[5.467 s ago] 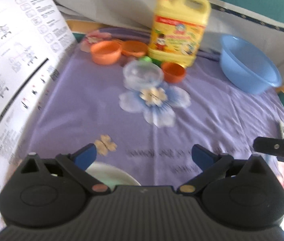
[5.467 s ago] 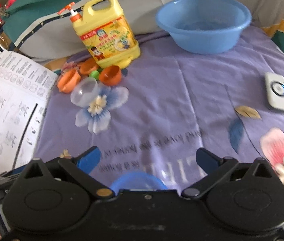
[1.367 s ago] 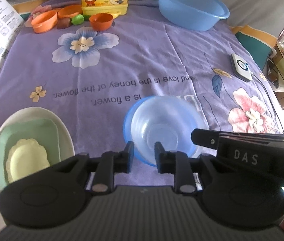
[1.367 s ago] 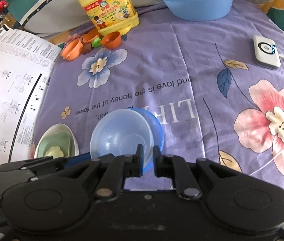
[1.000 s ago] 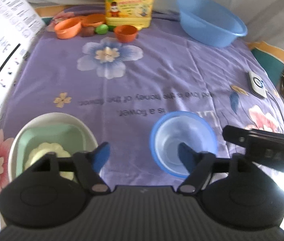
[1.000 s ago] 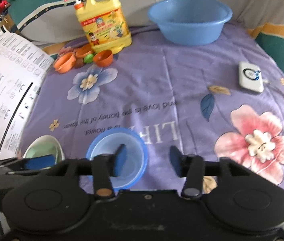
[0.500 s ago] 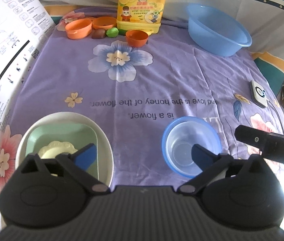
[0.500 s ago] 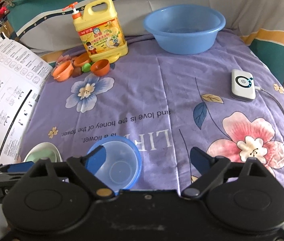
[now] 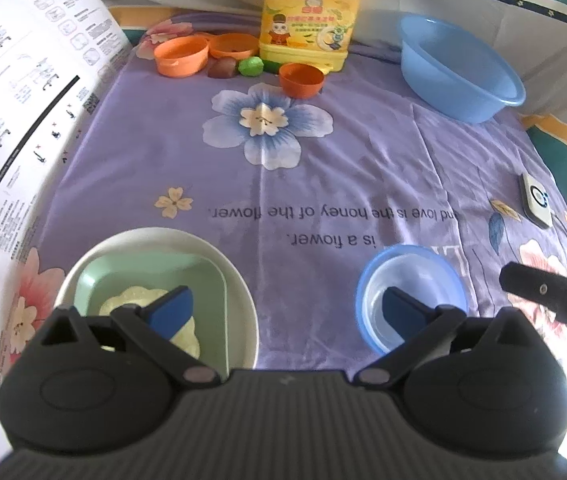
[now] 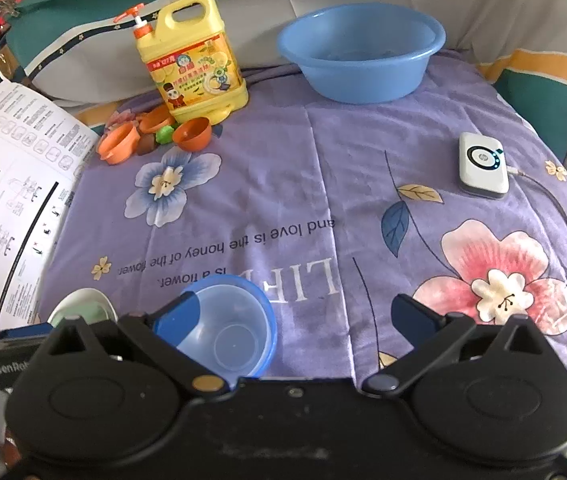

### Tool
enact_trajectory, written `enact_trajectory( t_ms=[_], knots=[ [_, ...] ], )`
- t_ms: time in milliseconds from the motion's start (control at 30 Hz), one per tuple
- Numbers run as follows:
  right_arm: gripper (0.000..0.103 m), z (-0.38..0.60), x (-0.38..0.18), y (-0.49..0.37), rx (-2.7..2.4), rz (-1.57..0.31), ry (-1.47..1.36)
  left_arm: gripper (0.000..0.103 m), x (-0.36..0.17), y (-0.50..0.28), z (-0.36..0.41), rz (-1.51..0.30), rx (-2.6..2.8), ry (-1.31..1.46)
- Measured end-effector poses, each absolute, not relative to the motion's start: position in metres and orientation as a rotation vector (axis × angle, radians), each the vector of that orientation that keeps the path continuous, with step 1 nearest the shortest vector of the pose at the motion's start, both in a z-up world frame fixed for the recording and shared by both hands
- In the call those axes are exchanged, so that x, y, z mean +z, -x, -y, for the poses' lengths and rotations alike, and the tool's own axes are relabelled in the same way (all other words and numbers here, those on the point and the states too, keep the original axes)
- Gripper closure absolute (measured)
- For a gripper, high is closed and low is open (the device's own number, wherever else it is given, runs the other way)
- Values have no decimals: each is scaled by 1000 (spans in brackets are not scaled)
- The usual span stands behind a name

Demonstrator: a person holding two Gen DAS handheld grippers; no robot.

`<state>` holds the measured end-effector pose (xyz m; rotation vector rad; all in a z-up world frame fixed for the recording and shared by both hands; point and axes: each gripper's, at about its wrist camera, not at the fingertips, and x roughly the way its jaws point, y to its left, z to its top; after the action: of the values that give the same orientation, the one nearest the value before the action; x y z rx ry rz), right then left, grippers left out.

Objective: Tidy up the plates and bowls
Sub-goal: 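Open the right gripper and withdraw it from the nested bowls, then move the right gripper to the orange bowl and close on its rim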

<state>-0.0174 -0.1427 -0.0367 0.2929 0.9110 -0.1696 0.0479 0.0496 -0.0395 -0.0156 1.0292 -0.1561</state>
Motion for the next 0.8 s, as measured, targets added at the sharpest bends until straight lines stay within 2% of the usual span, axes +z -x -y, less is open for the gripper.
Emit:
enact_trajectory(
  t_ms=[433,800],
  knots=[
    [0,139,-31,-14,-130,-922,-290,0,-20,-80,-57,-984,-127,14],
    [0,143,-21,-83,-80,-926,-334,0,-6,-145,-67,-938,-68,-4]
  ],
)
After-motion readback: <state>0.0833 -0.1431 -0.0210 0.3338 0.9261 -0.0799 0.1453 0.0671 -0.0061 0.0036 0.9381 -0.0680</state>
